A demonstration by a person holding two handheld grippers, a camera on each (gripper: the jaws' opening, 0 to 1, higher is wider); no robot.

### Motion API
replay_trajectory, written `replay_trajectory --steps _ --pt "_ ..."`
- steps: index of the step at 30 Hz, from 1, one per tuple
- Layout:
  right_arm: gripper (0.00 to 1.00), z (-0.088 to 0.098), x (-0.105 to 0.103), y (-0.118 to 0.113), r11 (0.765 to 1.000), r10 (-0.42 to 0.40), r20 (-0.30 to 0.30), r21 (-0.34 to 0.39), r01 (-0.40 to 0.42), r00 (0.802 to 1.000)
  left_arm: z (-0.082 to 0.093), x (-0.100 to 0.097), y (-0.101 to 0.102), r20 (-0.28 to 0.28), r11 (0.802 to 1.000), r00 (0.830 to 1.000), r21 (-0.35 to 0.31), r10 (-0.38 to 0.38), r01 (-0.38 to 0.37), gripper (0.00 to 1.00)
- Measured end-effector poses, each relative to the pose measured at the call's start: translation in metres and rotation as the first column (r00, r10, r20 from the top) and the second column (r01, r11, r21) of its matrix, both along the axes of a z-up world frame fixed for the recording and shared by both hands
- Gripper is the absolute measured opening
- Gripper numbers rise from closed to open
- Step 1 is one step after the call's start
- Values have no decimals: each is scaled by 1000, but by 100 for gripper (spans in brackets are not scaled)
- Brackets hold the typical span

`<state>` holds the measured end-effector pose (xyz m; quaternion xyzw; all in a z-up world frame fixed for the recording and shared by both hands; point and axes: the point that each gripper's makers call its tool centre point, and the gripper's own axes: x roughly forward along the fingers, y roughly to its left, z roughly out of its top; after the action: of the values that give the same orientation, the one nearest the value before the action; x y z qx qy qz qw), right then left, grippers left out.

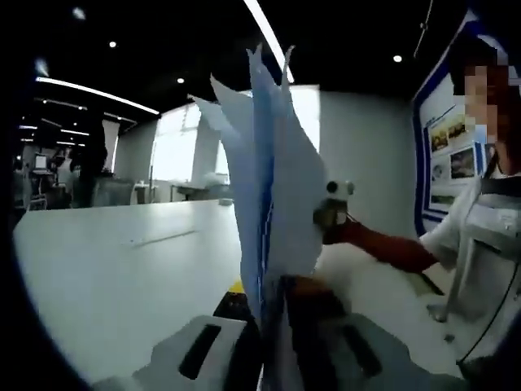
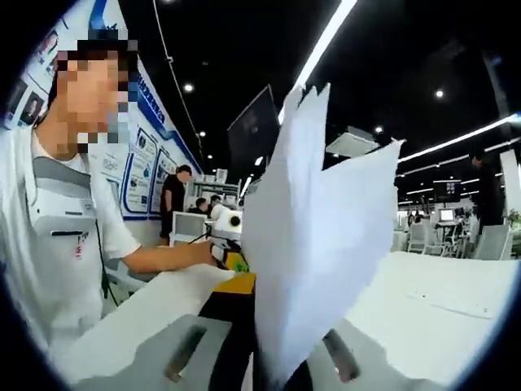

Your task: Organize the stack of printing papers by aligning and flattening the scattered papers on the table

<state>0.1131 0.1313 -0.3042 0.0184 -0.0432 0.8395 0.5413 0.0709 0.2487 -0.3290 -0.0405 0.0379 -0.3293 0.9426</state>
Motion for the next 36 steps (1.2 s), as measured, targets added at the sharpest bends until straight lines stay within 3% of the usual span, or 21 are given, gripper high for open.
replay_trajectory --steps 1,3,5,7,11,13,15,18,19,20,21,23,25,26,28,31,34,36 --pt "7 -2 1 1 1000 6 -6 -13 -6 1000 -1 0 0 -3 1000 1000 -7 -3 3 14" --pt "0 0 4 4 1000 18 -7 -8 -18 1000 4 -2 1 1 1000 1000 -15 -5 5 8" --pt "0 8 4 6 999 15 31 36 -16 999 19 -5 1 38 999 999 -35 -8 10 6" --pt "0 14 4 1 999 29 -15 44 -28 999 28 -9 -5 53 994 998 -92 -47 51 6" --pt "0 -2 10 7 1000 8 -7 -11 -8 1000 8 -1 -4 18 1000 1000 -21 -17 17 6" --pt "0 -1 11 9 1000 -3 -17 -7 2 1000 6 3 -2 17 1000 1000 -28 -7 8 6" --pt "0 5 12 11 1000 -14 2 15 14 1000 14 6 1 49 999 999 -38 11 -9 6" --pt "1 11 18 12 999 -14 -21 48 15 1000 21 11 5 95 999 995 -43 22 -18 7" --pt "5 10 20 12 999 -18 -33 50 20 999 15 14 6 93 999 995 -34 21 -18 9" --pt "6 1 20 11 1000 -3 -64 4 4 998 2 17 8 41 999 999 -18 33 -32 10" --pt "2 -5 23 14 999 -27 -41 -20 26 999 -7 17 7 18 999 1000 20 26 -26 10" --pt "0 2 23 15 999 -31 24 33 30 999 1 18 5 40 1000 999 11 25 -26 6" --pt "0 10 27 15 998 -37 2 43 37 999 11 20 7 60 999 998 -5 34 -33 6" --pt "0 18 30 14 997 -36 -55 70 40 998 20 21 6 64 998 998 -60 21 -17 6" --pt "0 15 36 15 997 -46 -60 61 50 997 18 26 9 54 998 998 -63 19 -16 6" --pt "0 1 41 21 997 -67 -89 24 70 994 -3 37 14 11 998 999 -34 51 -50 6" --pt "0 9 37 20 996 -77 -103 38 81 992 7 37 14 10 997 999 -66 45 -44 6" --pt "0 16 33 17 995 -69 -104 61 76 992 15 37 13 45 997 997 -63 55 -52 6"
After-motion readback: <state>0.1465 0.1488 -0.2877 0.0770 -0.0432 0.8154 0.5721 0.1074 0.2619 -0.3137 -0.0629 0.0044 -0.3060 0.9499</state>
